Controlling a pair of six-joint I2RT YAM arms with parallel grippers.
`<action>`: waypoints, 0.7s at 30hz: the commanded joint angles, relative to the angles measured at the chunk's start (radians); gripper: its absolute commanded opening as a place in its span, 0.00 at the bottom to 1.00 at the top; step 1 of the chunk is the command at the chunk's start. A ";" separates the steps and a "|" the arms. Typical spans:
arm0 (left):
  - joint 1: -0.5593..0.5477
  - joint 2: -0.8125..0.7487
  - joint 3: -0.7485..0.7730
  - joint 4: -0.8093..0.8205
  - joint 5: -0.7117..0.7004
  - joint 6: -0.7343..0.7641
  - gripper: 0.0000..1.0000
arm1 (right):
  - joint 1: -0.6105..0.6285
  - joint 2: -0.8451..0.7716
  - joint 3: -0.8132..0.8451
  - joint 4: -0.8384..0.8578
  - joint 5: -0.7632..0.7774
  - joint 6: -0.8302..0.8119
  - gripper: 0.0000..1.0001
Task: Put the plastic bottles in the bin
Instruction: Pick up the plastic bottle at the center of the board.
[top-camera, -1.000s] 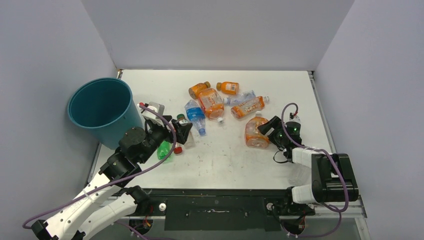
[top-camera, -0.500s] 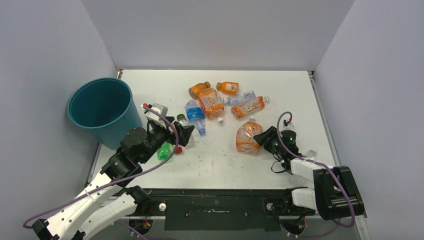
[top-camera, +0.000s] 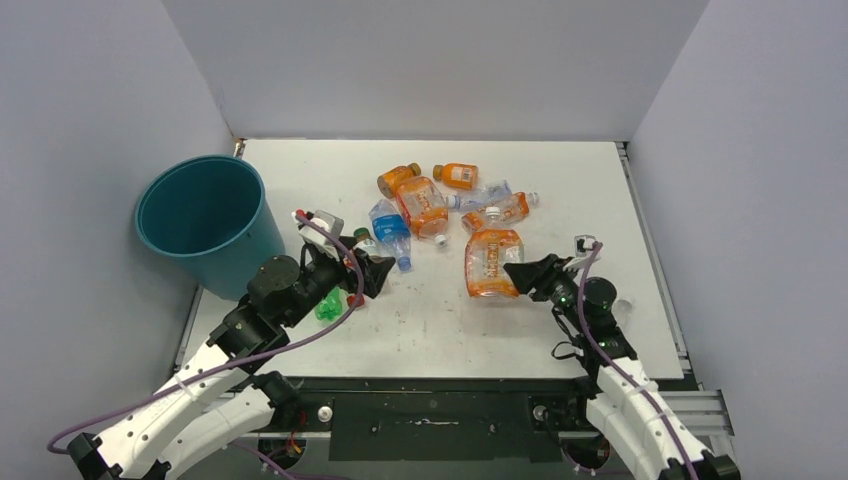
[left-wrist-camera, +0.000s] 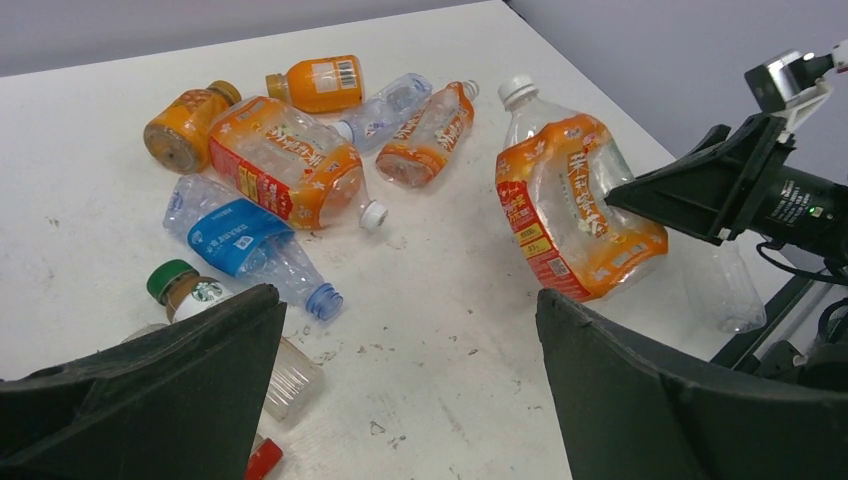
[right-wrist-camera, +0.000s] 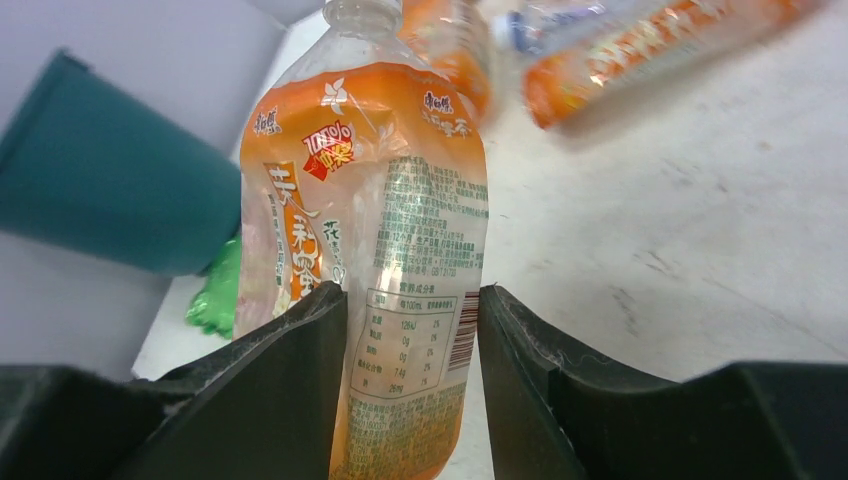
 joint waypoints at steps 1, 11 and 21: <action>-0.004 0.013 0.000 0.096 0.096 -0.017 0.96 | 0.029 -0.149 -0.039 0.156 -0.171 -0.021 0.25; -0.002 0.142 0.014 0.446 0.396 -0.380 0.96 | 0.208 -0.163 -0.064 0.398 -0.249 0.002 0.25; 0.001 0.256 0.090 0.388 0.339 -0.419 0.96 | 0.510 -0.087 -0.044 0.436 0.004 -0.118 0.24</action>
